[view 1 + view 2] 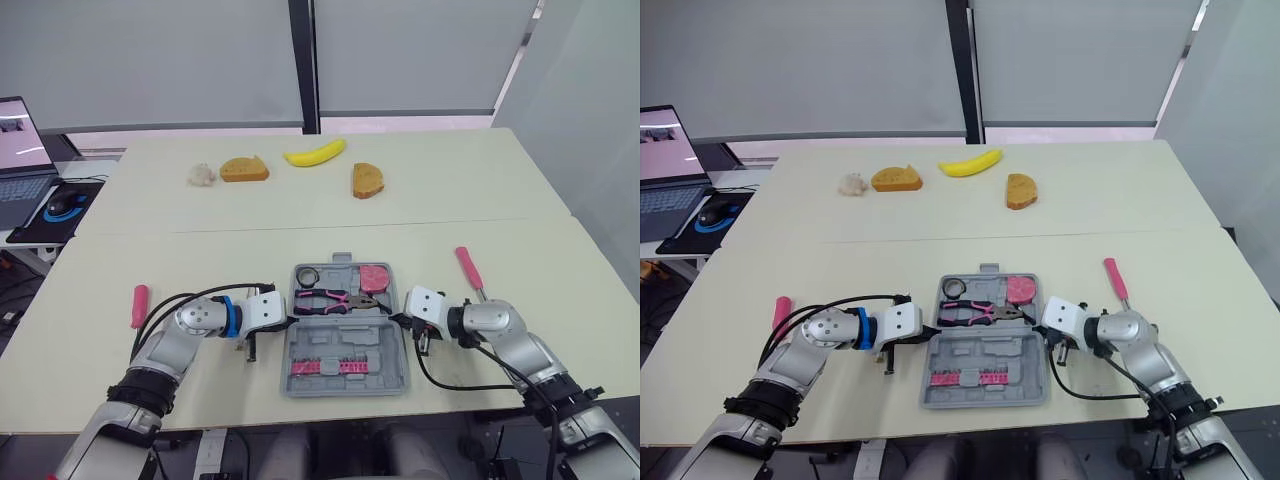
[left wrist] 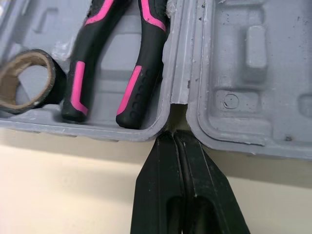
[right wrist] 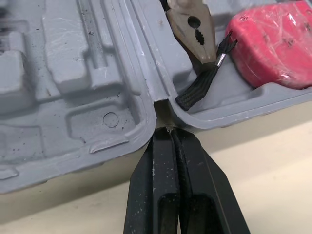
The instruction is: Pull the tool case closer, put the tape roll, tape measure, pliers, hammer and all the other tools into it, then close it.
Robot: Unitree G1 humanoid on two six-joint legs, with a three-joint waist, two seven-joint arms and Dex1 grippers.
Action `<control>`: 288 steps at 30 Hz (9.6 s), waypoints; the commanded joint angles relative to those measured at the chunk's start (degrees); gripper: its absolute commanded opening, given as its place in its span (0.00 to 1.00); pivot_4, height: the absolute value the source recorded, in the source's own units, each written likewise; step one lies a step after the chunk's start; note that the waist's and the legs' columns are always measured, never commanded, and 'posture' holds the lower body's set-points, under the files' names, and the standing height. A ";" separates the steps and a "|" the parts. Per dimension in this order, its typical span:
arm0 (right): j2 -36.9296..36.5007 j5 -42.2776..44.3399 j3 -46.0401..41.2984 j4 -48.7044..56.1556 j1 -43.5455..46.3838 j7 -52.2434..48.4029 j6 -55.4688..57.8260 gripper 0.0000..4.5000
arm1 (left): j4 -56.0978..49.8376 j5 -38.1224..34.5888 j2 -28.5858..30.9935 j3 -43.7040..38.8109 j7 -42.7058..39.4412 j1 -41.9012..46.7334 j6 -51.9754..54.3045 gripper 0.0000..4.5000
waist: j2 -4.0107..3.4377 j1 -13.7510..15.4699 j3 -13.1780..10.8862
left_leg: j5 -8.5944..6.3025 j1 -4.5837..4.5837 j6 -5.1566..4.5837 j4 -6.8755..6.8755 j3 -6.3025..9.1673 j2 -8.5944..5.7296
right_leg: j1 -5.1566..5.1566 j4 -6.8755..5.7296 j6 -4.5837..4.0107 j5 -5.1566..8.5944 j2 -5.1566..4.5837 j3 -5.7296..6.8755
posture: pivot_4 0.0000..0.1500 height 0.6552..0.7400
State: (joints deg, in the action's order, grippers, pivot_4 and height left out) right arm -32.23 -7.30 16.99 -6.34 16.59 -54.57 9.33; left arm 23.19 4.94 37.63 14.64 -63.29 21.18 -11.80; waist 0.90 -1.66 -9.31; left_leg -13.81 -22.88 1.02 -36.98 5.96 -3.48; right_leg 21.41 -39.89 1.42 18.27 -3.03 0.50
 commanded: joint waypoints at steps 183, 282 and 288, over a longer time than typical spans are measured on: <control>-22.81 32.36 -16.16 53.15 -16.26 3.36 31.18 1.00 | -22.05 -5.68 -2.40 9.07 -0.09 2.84 17.38 0.05 | 0.13 1.59 -0.10 | -0.06 -0.13 -0.04 0.11 -0.02 0.02 | -0.30 0.89 0.13 -0.10 -0.05 0.11 | 1.00 0.95; -19.71 30.94 -15.62 52.80 -15.65 7.75 31.67 1.00 | -17.26 -1.91 -5.99 7.37 -1.91 3.63 17.31 0.01 | 0.15 1.46 -0.08 | -0.04 0.06 -0.05 -0.01 0.09 0.01 | -0.58 0.79 0.14 -0.10 -0.02 0.18 | 1.00 0.95; -18.64 30.93 -18.02 51.82 -14.79 8.81 30.61 1.00 | -23.95 -12.97 -2.83 -3.44 -2.32 2.72 26.10 0.01 | 0.15 1.38 -0.08 | -0.04 0.03 -0.05 0.00 0.11 0.02 | -0.54 0.80 0.14 -0.10 -0.01 0.18 | 1.00 0.95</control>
State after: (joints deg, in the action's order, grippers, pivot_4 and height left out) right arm -51.26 23.35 1.13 44.68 1.03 -46.31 41.48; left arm 2.19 -3.76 34.44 14.75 -65.18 24.26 11.77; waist 1.06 -0.28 -9.40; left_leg -13.85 -22.84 0.97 -36.98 6.07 -3.46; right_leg 20.87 -39.09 1.55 18.17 -3.05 0.68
